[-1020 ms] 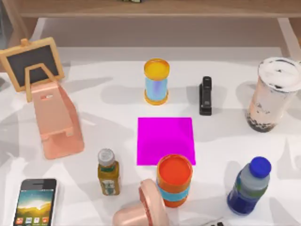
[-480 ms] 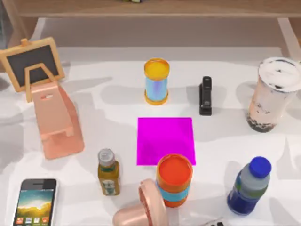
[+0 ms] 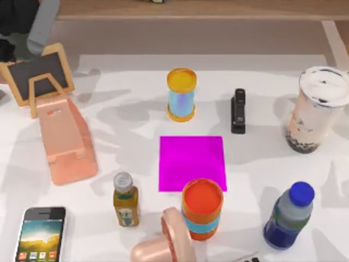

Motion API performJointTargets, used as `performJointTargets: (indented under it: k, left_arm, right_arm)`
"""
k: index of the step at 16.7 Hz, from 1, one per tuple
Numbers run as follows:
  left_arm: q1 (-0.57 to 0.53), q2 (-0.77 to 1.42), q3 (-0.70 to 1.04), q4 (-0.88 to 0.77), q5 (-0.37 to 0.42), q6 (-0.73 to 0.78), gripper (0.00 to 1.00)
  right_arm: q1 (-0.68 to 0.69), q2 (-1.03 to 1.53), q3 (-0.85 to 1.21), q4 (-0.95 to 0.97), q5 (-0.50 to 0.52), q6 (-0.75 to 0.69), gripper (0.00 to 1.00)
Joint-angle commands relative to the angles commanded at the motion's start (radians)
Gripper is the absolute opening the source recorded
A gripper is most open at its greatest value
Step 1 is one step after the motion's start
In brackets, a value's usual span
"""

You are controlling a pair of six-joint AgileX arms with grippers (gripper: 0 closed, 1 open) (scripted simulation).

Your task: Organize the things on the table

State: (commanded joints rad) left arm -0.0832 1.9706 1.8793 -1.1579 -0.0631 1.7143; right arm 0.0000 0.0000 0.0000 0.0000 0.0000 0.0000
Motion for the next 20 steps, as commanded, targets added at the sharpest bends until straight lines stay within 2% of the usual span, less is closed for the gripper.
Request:
performJointTargets:
  k: [7,12,16,20]
  left_arm:
    - [-0.358,0.081,0.077,0.019,-0.005,-0.967,0.00]
    - [-0.532,0.188,0.092,0.010,0.016,-1.621,0.00]
    - [-0.612,0.275,0.098,-0.005,0.040,-2.025,0.00]
    - [-0.646,0.356,0.097,-0.020,0.061,-2.290,0.00]
  right_arm:
    - [0.000,0.000,0.000,0.000,0.000,0.000,1.00]
    - [0.000,0.000,0.000,0.000,0.000,0.000,1.00]
    - [0.000,0.000,0.000,0.000,0.000,0.000,1.00]
    - [0.000,0.000,0.000,0.000,0.000,0.000,1.00]
